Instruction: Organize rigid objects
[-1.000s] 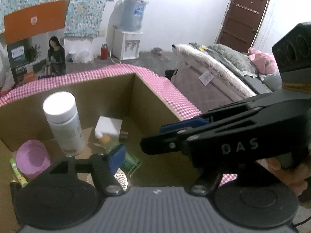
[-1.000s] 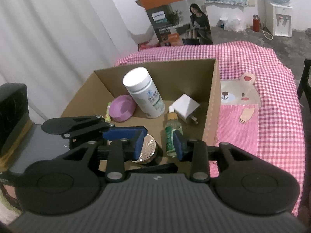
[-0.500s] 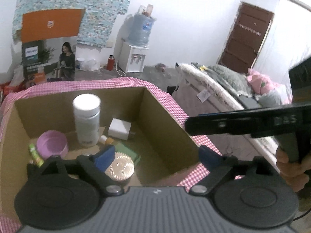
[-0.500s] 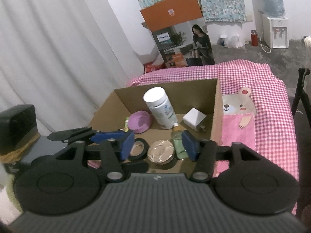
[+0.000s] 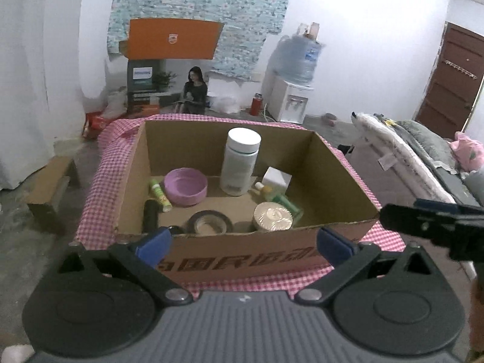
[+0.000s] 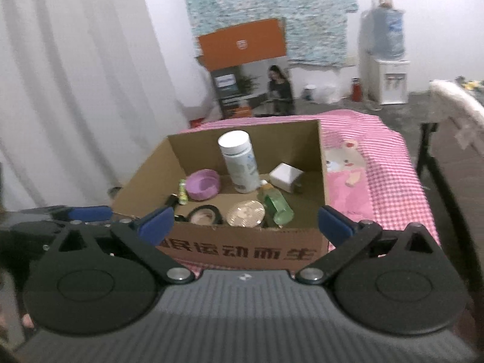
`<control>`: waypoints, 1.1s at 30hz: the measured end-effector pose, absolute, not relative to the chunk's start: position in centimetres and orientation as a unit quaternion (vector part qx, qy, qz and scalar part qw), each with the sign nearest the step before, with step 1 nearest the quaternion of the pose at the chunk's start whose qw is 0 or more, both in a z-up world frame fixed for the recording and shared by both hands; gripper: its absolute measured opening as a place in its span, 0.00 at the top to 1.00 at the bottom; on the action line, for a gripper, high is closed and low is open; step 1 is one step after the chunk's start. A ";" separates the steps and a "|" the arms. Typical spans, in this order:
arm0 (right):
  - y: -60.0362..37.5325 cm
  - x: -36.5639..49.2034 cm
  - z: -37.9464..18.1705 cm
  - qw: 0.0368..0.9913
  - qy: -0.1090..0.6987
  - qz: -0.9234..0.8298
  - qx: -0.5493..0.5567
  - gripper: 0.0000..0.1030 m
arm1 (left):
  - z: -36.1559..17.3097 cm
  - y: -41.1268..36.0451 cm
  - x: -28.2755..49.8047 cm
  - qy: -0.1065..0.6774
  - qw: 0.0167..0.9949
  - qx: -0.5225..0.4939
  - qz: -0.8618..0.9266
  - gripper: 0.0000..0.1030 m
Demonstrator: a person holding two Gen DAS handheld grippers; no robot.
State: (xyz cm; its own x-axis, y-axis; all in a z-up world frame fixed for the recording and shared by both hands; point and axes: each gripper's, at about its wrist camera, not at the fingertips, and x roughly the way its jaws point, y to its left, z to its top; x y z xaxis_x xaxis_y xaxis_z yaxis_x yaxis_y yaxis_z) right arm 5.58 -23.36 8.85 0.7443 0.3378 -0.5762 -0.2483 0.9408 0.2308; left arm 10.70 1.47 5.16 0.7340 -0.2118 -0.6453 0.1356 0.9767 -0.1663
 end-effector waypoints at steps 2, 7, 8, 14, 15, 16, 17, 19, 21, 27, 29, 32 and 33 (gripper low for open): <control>-22.3 5.0 8.4 0.937 0.317 0.133 0.061 0.01 | 5.1 1.4 10.5 0.357 0.930 -0.047 -0.077 0.00; -20.1 4.1 7.8 0.947 0.308 0.085 0.027 0.01 | 4.6 0.9 9.9 0.349 0.936 -0.021 -0.040 0.00; -19.8 3.8 7.8 0.949 0.305 0.078 0.020 0.01 | 4.5 0.9 9.8 0.347 0.937 -0.017 -0.039 0.00; -19.3 3.5 7.8 0.958 0.283 0.037 0.004 0.01 | 4.3 1.3 9.8 0.350 0.936 -0.008 -0.027 0.00; -19.4 3.4 7.8 0.959 0.282 0.038 0.005 0.01 | 4.3 1.4 9.7 0.347 0.937 -0.003 -0.020 0.00; -19.5 3.4 7.8 0.959 0.281 0.040 0.006 0.01 | 4.3 1.3 9.7 0.344 0.939 0.002 -0.012 0.00; -19.6 3.4 7.8 0.959 0.280 0.042 0.007 0.01 | 4.2 1.4 9.6 0.340 0.941 0.005 -0.001 0.00; -19.8 3.3 7.6 0.960 0.277 0.044 0.009 0.01 | 4.3 1.7 9.3 0.335 0.942 0.003 0.011 0.00; -19.9 3.3 7.2 0.960 0.276 0.046 0.008 0.01 | 4.4 2.1 9.3 0.338 0.941 -0.004 0.012 0.00; -20.1 4.3 5.9 0.950 0.297 0.085 0.029 0.01 | 4.6 2.9 9.3 0.349 0.937 -0.011 0.029 0.00; -19.6 5.0 5.4 0.947 0.307 0.089 0.023 0.01 | 4.8 2.9 9.3 0.351 0.936 -0.008 0.034 0.00; -18.9 5.9 4.7 0.941 0.323 0.101 0.023 0.01 | 4.9 2.8 9.4 0.353 0.935 -0.004 0.041 0.00; -18.8 6.3 4.5 0.938 0.329 0.104 0.025 0.01 | 4.9 2.8 9.4 0.354 0.934 -0.003 0.039 0.00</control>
